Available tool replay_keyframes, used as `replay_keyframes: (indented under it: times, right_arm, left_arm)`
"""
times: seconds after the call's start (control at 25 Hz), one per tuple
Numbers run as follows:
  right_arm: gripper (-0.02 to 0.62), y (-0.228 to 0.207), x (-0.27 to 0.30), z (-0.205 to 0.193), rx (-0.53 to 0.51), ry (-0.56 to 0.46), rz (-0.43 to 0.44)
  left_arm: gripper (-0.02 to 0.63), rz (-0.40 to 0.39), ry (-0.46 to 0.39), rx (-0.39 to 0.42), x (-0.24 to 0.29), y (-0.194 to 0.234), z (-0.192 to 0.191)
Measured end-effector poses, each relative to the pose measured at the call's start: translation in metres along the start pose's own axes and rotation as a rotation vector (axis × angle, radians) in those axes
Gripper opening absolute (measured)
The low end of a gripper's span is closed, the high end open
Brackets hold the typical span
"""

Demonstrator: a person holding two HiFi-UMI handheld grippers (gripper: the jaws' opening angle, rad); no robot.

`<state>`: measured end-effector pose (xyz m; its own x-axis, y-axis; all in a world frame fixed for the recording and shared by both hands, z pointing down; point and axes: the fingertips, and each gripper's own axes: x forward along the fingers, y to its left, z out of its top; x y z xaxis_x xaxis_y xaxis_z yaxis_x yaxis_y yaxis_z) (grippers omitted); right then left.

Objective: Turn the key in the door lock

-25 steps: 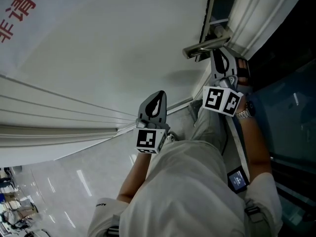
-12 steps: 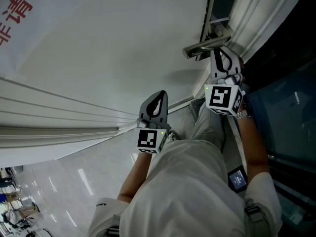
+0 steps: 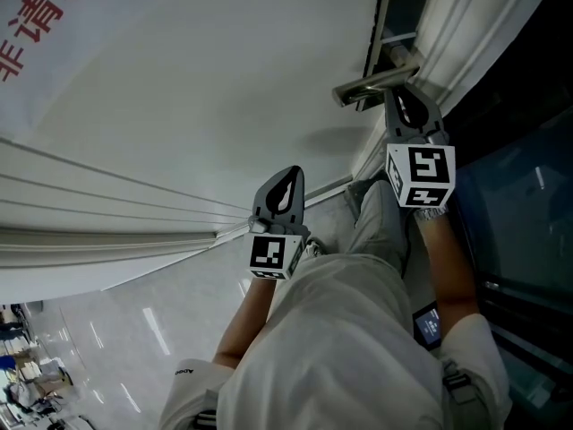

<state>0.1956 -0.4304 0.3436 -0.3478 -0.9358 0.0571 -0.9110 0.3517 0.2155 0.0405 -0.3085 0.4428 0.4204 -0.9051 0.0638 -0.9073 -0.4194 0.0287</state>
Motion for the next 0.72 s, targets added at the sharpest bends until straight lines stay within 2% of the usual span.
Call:
replay_keyframes:
  times: [0.32, 0.72]
  right_arm:
    - [0.011, -0.006, 0.0, -0.002, 0.424, -0.013, 0.091]
    - [0.012, -0.011, 0.0, -0.006, 0.821, -0.02, 0.15]
  left_arm:
    - [0.009, -0.002, 0.001, 0.001, 0.0, 0.001, 0.0]
    - [0.009, -0.004, 0.003, -0.005, 0.0, 0.001, -0.003]
